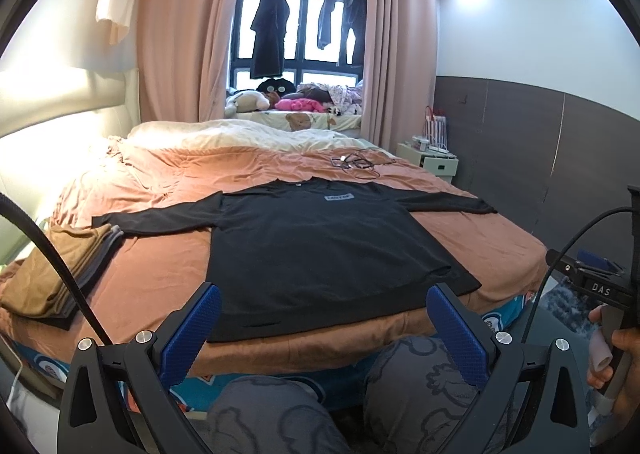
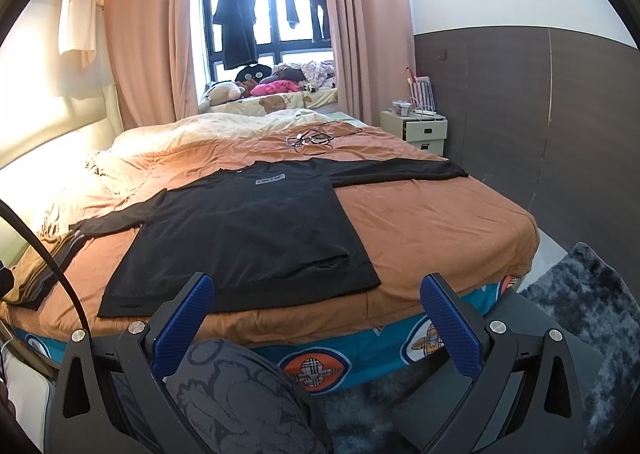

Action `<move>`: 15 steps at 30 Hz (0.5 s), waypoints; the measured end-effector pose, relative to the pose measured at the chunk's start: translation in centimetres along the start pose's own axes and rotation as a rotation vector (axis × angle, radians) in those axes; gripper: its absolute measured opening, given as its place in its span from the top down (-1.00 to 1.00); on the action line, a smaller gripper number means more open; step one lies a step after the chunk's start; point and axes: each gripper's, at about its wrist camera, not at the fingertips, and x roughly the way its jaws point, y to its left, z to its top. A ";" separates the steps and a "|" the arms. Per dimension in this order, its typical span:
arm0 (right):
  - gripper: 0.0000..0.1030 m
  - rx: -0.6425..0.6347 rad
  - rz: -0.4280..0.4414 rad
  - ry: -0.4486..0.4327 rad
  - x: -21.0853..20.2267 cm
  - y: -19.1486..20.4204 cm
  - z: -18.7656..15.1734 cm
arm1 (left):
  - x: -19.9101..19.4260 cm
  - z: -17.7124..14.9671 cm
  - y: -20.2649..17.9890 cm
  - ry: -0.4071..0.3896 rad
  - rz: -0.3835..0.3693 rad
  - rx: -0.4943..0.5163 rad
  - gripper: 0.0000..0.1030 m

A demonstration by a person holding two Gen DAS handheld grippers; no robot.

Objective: Fold small clothes

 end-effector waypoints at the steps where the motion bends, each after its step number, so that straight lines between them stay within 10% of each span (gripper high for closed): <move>1: -1.00 -0.002 0.001 0.002 0.3 0.1 0.2 | 0.2 0.1 0.2 0.000 0.001 -0.002 -1.00; 15: -1.00 -0.057 0.070 0.009 7.3 2.7 4.9 | 4.2 4.1 3.7 -0.033 0.038 -0.032 -1.00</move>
